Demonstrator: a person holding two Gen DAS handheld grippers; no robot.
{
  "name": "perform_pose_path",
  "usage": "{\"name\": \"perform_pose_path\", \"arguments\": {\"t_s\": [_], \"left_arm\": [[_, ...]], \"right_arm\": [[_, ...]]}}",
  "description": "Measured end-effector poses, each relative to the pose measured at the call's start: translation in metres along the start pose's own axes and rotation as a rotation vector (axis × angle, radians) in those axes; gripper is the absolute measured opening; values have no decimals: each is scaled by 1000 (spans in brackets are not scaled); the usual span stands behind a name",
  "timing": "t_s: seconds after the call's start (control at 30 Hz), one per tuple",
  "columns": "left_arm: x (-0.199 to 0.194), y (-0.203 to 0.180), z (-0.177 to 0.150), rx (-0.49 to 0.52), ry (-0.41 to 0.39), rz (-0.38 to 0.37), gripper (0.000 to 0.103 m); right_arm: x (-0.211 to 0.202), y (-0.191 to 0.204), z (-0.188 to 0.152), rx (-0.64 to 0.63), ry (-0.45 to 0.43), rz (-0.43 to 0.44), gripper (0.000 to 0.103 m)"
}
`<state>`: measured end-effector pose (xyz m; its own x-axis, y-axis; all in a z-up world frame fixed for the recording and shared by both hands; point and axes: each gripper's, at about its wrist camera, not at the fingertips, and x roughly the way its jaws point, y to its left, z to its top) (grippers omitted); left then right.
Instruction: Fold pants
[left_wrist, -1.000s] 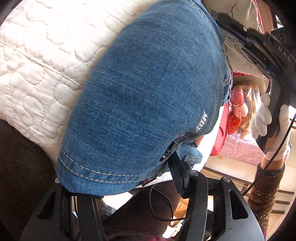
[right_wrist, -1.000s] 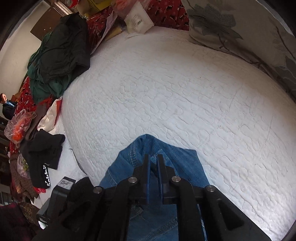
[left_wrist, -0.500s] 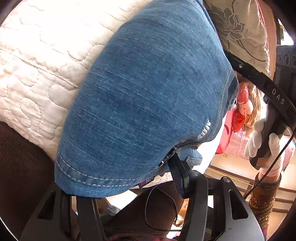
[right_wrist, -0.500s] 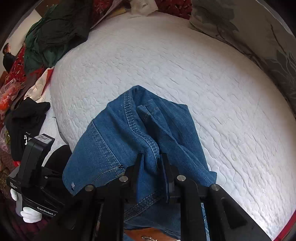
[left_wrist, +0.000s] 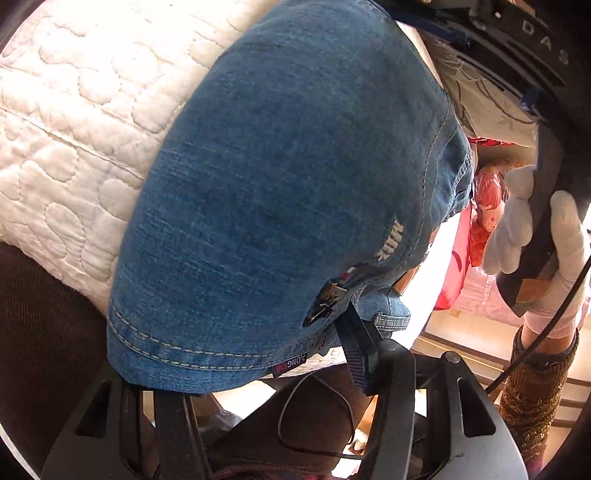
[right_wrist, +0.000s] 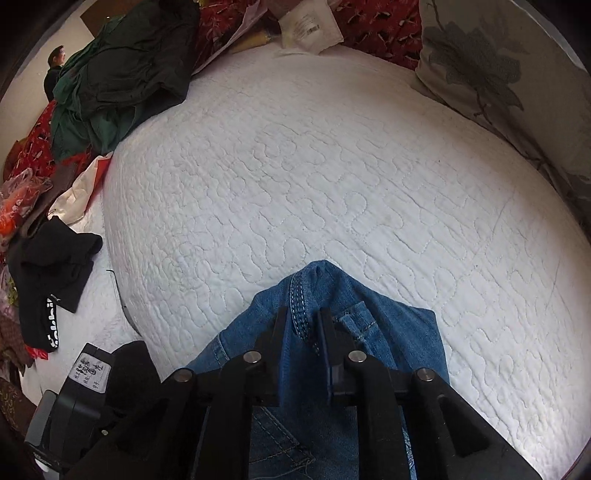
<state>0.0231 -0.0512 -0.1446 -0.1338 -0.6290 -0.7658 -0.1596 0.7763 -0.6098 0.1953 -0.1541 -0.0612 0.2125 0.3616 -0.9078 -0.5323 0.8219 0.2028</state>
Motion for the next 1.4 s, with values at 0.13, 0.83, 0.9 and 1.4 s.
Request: {"name": "perform_pose_path", "arguments": {"t_s": [0.13,0.83,0.9,1.4], "left_arm": [[7,-6,-4,11,-10,17,54],[-62,-72,95,219,-195,64,63],[-43,-75,120,177,-157,64,63],[0,-99,173,161,-242,263,60]], "right_arm": [[4,-32,7,93,-1,-36,0],[-72,-138,-209,896,-346,194,63],[-60,-138,-212,915,-354,209,63],[-43,-142,-207,897,-366,161,29]]}}
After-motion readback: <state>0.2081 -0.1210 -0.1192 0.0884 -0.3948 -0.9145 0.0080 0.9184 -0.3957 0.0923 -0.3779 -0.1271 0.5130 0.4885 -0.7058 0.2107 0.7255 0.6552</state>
